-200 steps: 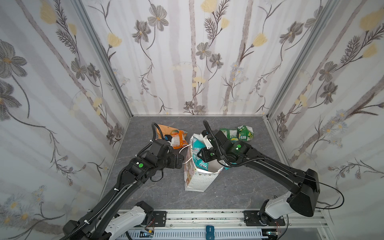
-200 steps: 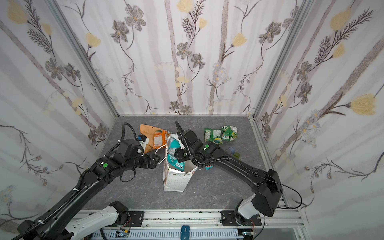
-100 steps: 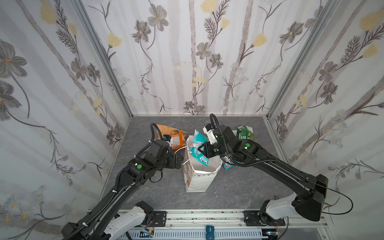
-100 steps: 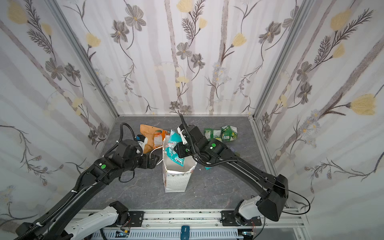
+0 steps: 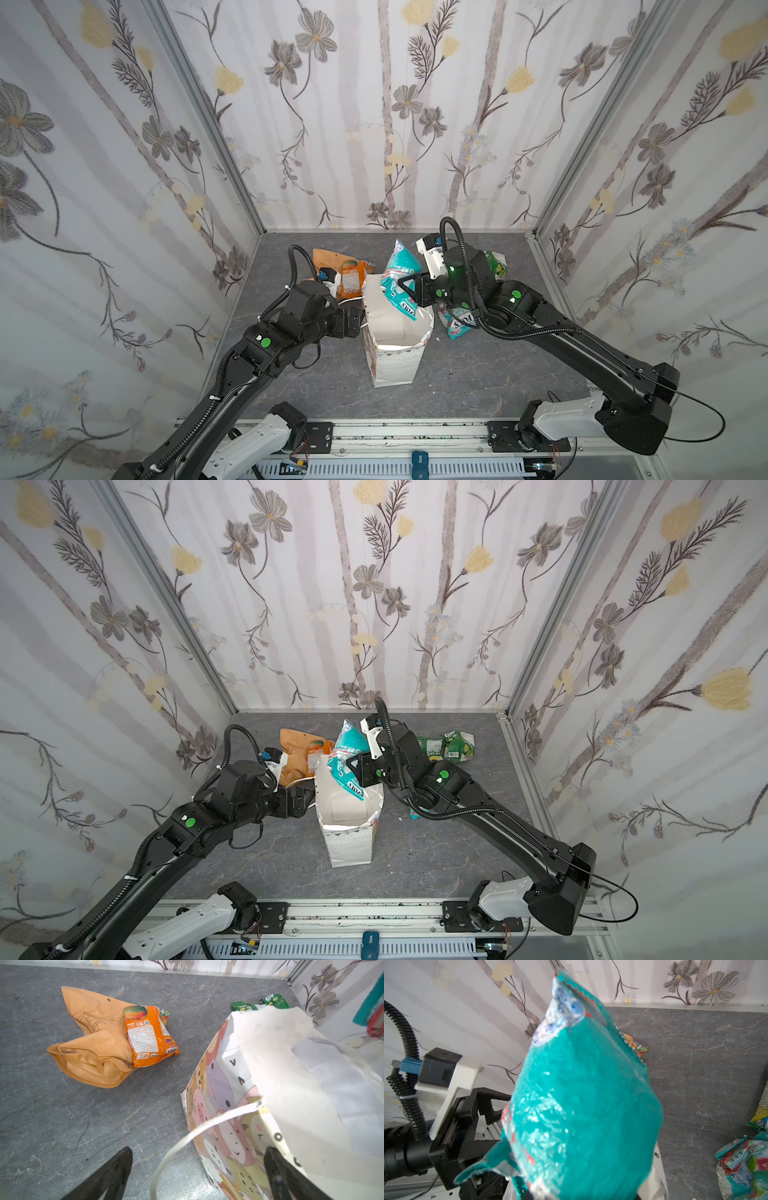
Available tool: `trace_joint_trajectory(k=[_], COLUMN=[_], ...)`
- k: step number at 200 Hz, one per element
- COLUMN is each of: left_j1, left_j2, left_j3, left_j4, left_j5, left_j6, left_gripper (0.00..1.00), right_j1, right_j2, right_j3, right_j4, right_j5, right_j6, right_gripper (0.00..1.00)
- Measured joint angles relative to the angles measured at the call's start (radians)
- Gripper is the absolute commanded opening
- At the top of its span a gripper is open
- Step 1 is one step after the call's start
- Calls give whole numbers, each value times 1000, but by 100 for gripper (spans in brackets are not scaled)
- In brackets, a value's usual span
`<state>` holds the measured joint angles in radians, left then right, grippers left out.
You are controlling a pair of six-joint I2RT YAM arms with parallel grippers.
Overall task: Take the snacks out of the paper bag
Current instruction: 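Lift the teal packet up out of the white bag with the right gripper, then grasp the teal packet with the left gripper from the right gripper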
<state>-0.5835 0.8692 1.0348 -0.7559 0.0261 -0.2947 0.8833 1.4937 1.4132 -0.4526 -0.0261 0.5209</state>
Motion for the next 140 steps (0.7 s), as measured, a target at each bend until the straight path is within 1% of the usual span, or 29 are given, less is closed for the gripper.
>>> trace_joint_trajectory(k=[61, 107, 140], left_j1=[0, 0, 0], left_j2=[-34, -69, -52], left_j3=[73, 213, 318], left_j4=[-6, -15, 34], left_j5=[28, 33, 80], left_j6=[-2, -24, -54], left_gripper=[100, 100, 100], right_j1=[-9, -10, 1], right_j2=[-14, -9, 19], right_j3=[18, 74, 111], right_j4=[77, 107, 106], right_j5=[12, 53, 61], right_j6=[2, -25, -64], right_gripper=[5, 4, 4])
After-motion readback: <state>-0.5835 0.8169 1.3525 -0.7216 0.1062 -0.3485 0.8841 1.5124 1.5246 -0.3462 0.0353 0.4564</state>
